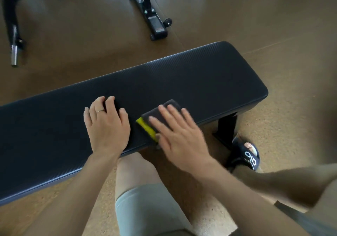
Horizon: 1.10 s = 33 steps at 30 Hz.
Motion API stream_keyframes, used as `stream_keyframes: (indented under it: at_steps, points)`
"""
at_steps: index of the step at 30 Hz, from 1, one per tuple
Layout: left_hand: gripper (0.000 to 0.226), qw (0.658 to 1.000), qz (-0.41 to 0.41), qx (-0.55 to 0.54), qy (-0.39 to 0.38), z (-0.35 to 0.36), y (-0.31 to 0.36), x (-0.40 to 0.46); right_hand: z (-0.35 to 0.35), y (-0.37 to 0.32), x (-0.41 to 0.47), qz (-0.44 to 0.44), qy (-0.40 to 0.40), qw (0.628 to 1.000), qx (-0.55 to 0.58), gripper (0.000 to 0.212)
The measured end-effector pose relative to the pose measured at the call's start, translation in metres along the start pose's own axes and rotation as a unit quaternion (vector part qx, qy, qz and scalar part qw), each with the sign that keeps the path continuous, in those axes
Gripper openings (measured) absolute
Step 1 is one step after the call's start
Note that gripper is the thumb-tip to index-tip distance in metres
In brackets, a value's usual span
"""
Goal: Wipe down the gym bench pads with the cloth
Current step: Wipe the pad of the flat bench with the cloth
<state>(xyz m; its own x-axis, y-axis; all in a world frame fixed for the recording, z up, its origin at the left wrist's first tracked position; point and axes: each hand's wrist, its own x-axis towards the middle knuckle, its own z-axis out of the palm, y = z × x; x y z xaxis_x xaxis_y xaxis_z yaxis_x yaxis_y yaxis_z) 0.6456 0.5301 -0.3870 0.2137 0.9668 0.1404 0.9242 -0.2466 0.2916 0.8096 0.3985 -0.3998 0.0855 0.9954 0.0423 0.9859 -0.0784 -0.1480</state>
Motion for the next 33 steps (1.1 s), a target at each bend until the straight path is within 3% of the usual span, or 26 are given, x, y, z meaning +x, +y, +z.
stream_keyframes:
  at_steps: [5, 8, 12, 17, 23, 27, 31, 33]
  points:
    - [0.033, 0.996, 0.064, -0.055, -0.002, -0.001, 0.053, 0.003, -0.021, 0.108, 0.004, 0.163, 0.018, 0.986, -0.037, 0.056]
    - [0.032, 0.995, 0.064, -0.059, -0.040, 0.013, 0.077, -0.002, -0.015, 0.091, 0.012, 0.215, 0.049, 0.975, -0.004, 0.059]
    - [0.037, 0.997, 0.068, -0.012, -0.027, 0.030, 0.083, -0.016, 0.003, 0.045, -0.005, 0.155, 0.055, 0.986, 0.011, 0.054]
    - [0.038, 0.998, 0.049, -0.019, -0.029, 0.031, 0.080, -0.016, -0.011, 0.106, -0.013, 0.033, 0.024, 0.999, -0.028, 0.054]
    - [0.039, 0.999, 0.021, -0.005, -0.024, 0.031, 0.090, -0.019, -0.033, 0.224, -0.001, 0.162, 0.029, 0.986, -0.032, 0.059]
    - [0.039, 0.999, 0.011, 0.002, -0.031, 0.030, 0.092, -0.019, -0.025, 0.171, 0.003, 0.176, 0.062, 0.982, 0.008, 0.058]
    - [0.038, 0.999, 0.019, 0.001, -0.031, 0.031, 0.090, -0.018, -0.010, 0.090, -0.007, 0.019, 0.031, 0.998, 0.041, 0.056]
    - [0.037, 0.999, 0.021, -0.007, -0.030, 0.031, 0.089, -0.018, -0.011, 0.089, -0.004, -0.032, 0.015, 0.998, 0.045, 0.056]
